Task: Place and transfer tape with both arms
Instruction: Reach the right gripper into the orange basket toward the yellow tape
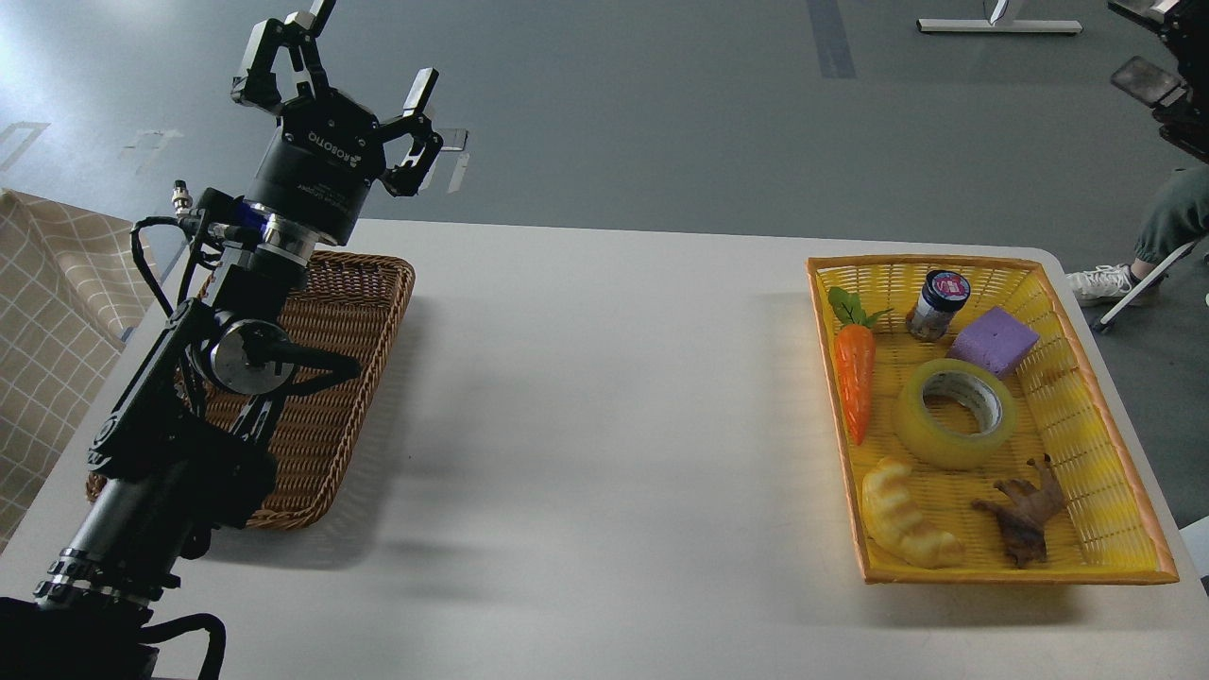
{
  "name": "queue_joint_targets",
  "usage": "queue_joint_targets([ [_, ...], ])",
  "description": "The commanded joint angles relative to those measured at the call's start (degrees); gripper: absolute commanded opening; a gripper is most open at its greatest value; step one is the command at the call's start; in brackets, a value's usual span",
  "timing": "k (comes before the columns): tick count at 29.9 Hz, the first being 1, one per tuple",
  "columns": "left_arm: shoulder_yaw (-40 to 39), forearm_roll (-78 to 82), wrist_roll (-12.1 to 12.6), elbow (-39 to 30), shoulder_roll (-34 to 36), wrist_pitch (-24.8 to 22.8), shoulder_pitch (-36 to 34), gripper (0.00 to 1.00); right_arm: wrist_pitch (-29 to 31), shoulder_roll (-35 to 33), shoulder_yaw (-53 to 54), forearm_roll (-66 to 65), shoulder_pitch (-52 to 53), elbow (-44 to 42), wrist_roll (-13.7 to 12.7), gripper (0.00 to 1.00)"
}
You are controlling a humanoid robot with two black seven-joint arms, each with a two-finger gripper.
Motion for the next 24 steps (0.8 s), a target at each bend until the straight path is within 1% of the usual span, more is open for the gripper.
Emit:
queue_joint_targets([
  [1,0.0,0.1,0.0,0.0,-0.1,0.0,0.1,0.98,0.0,-0.9,-0.1,-3.4,-0.9,0.0,0.7,1.00],
  [4,0.0,0.2,0.0,0.0,-0.6,0.0,0.1,0.98,0.0,-1.3,0.0,-7.5,-2.9,0.1,0.6,1.00],
  [6,0.0,0.2,0.0,0.0,-1.1,0.0,0.0,0.98,0.0,-1.2,-0.1,-16.6,-5.0,0.2,0.4,1.00],
  [7,0.0,0.2,0.0,0.0,-1.1,0.0,0.0,0.98,0.0,-1.2,-0.1,-16.6,-5.0,0.2,0.4,1.00],
  [8,0.0,0.2,0.0,0.0,-1.1,0.0,0.0,0.98,-0.1,-0.8,-0.2,-21.4,-6.0,0.0,0.3,1.00],
  [9,0.0,0.2,0.0,0.0,-1.1,0.0,0.1,0.98,-2.1,-0.6,-0.2,-26.3,-7.4,-0.1,0.2,1.00],
  [11,0.0,0.2,0.0,0.0,-1.1,0.0,0.1,0.98,-3.1,-0.5,-0.1,-29.9,-8.8,0.0,0.2,1.00],
  [15,0.0,0.2,0.0,0.0,-1.1,0.0,0.2,0.98,-2.8,-0.6,-0.2,-29.9,-10.4,0.5,0.1,1.00],
  [18,0.0,0.2,0.0,0.0,-1.1,0.0,0.2,0.98,-2.0,-0.6,-0.6,-31.3,-11.8,0.3,-0.9,1.00],
  [21,0.0,0.2,0.0,0.0,-1.1,0.0,0.2,0.98,-1.9,-0.6,-1.4,-34.0,-13.0,0.0,-1.4,1.00],
  [24,0.1,0.2,0.1,0.3,-1.1,0.0,0.2,0.98,-1.9,1.9,-2.9,-38.8,-14.3,-0.8,-1.5,1.00],
])
